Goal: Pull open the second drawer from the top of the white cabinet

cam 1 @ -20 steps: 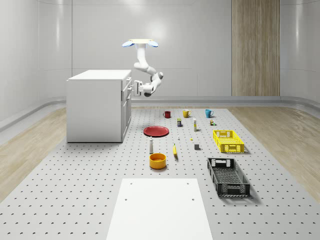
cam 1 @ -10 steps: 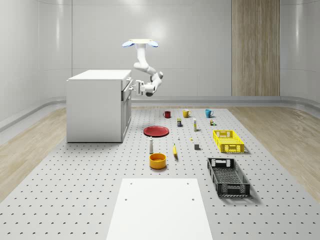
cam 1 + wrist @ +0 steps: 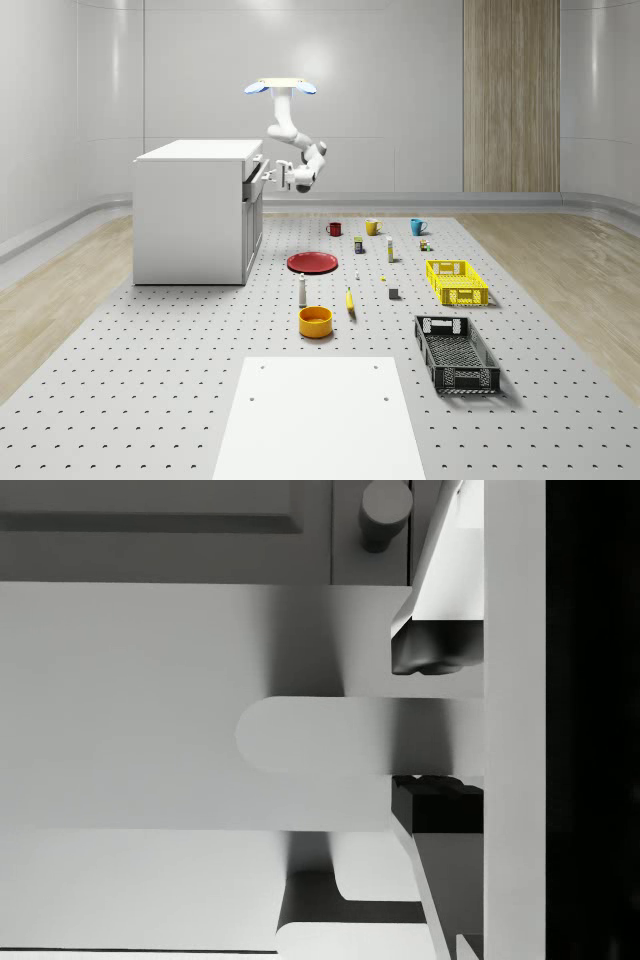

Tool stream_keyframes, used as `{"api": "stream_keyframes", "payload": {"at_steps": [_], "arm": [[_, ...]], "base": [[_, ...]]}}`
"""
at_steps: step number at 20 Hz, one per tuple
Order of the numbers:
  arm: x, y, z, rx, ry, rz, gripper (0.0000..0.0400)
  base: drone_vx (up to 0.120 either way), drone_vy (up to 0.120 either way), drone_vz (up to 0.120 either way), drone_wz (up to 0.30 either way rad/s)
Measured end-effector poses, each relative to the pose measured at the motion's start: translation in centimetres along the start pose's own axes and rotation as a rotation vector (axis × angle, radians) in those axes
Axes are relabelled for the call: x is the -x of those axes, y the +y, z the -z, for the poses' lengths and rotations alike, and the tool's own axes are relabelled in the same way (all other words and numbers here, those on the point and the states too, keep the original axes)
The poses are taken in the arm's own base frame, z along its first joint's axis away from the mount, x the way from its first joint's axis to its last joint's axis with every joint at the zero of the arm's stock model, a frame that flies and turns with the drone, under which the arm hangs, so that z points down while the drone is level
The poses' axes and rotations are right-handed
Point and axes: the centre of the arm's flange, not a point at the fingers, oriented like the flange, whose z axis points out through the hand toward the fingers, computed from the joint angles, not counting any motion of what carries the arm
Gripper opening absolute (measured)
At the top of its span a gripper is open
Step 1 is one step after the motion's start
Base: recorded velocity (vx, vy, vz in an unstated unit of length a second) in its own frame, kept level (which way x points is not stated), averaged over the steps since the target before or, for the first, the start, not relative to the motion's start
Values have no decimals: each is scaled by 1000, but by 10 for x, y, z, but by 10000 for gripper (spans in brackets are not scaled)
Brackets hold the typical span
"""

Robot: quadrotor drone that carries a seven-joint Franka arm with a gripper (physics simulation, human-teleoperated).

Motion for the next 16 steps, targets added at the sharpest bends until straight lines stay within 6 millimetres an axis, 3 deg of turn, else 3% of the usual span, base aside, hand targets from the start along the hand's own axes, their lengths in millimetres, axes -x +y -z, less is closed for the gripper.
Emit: {"api": "stream_keyframes", "payload": {"at_steps": [2,10,13,16], "arm": [[-4,2,7,-3,-2,57,156],[-6,2,44,-11,-12,29,116],[-6,2,56,-14,-14,30,205],[-6,2,61,-15,-15,31,255]], "base": [[0,0,0,0],[0,0,0,0],[0,0,0,0],[0,0,0,0]]}}
